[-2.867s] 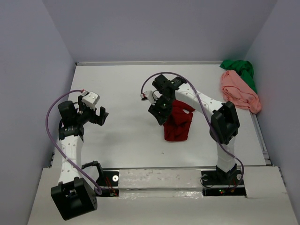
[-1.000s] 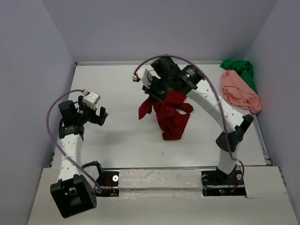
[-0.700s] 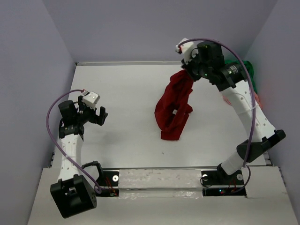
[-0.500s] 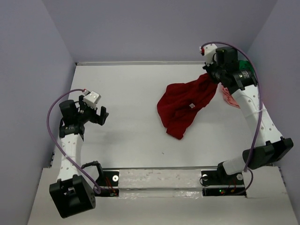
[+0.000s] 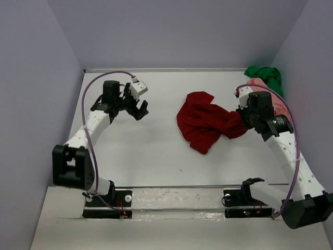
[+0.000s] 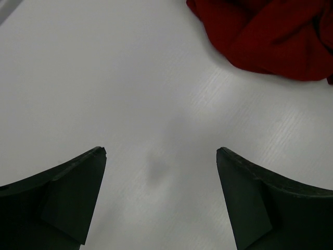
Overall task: Fold and stack the t-shirts
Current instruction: Flatten out the tshirt
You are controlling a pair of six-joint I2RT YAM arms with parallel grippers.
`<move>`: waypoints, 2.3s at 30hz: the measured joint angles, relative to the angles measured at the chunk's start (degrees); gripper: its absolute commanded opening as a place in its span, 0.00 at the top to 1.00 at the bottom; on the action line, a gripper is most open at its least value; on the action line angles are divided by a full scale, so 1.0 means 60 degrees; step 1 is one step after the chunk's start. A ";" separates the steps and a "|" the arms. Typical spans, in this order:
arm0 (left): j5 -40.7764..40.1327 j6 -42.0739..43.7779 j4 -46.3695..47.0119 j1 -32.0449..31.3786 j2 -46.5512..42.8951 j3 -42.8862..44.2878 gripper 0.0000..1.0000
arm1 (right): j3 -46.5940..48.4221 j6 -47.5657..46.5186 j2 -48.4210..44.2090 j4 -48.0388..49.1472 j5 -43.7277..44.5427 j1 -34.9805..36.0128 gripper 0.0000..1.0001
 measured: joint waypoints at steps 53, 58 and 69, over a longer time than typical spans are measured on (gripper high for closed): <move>-0.0849 -0.3042 -0.0463 -0.4095 1.1187 1.1704 0.70 | -0.2259 -0.0178 -0.1953 -0.0576 -0.1708 -0.1206 1.00; -0.1089 -0.2623 -0.0550 -0.4156 1.1165 1.1489 1.00 | -0.2259 -0.0240 -0.1847 -0.0572 -0.1716 -0.1206 1.00; -0.1781 -0.1621 -0.1064 -0.4131 0.9304 0.8648 1.00 | -0.2218 -0.0412 -0.1585 -0.0517 -0.1993 -0.1206 1.00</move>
